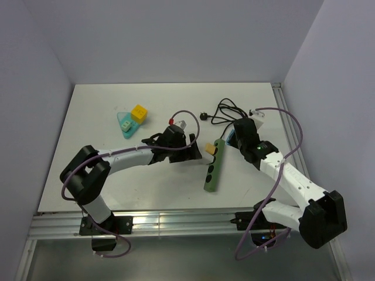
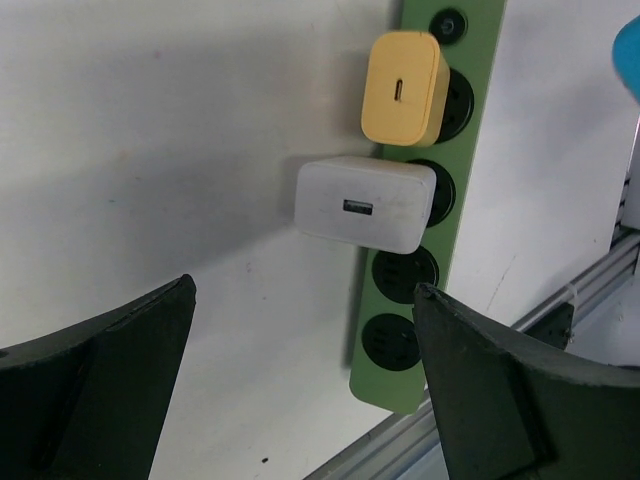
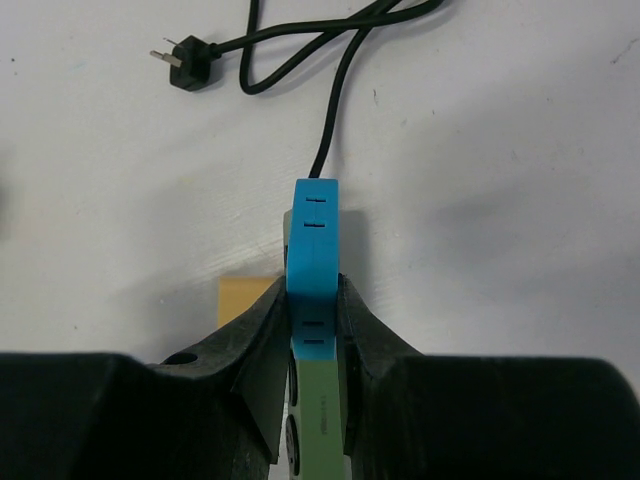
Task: Insert the plug
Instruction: Adjust the socket at the center of the board.
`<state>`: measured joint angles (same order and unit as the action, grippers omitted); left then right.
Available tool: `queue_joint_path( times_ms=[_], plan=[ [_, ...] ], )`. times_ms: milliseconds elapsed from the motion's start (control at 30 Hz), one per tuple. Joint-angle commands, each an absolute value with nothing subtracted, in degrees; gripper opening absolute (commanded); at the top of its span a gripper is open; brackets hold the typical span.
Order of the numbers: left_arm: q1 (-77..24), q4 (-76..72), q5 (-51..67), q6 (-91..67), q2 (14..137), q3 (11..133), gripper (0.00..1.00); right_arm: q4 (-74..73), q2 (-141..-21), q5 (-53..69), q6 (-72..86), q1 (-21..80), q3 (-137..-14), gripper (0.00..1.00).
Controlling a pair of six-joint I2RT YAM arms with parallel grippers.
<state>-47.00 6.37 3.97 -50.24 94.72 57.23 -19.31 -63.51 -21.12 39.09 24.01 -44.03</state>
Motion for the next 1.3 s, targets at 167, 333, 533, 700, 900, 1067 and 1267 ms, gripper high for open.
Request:
queue_joint_path(
  times_ms=[167, 333, 533, 700, 900, 1067, 1267],
  plan=[
    [-47.11, -2.81, 11.42, -50.36, 98.00, 59.59, 0.97, -19.16, -59.41, -18.90, 38.06, 23.82, -43.33, 0.00],
    [-46.50, -6.50, 13.27, -51.24, 99.22, 58.97, 0.98, -19.16, -58.18, -18.19, 38.06, 23.82, -43.15, 0.00],
    [-45.88, -9.66, 15.20, -51.68, 103.09, 59.59, 0.97, -19.16, -57.13, -17.14, 38.06, 23.82, -43.42, 0.00],
    [-45.26, -13.52, 18.19, -52.65, 106.34, 59.41, 0.95, -19.60, -55.99, -16.61, 38.14, 23.82, -43.51, 0.00],
    [-45.09, -16.43, 18.90, -52.03, 107.93, 59.76, 0.76, -20.13, -54.67, -15.73, 37.97, 23.82, -42.89, 0.00],
    [-45.18, -21.87, 21.44, -53.43, 108.72, 58.54, 0.52, -20.65, -52.56, -15.73, 37.88, 23.73, -41.75, 0.00],
    [-45.09, -20.24, 18.38, -53.35, 105.92, 56.52, 0.37, -20.83, -50.98, -14.33, 37.62, 23.82, -40.35, 0.00]
  ],
)
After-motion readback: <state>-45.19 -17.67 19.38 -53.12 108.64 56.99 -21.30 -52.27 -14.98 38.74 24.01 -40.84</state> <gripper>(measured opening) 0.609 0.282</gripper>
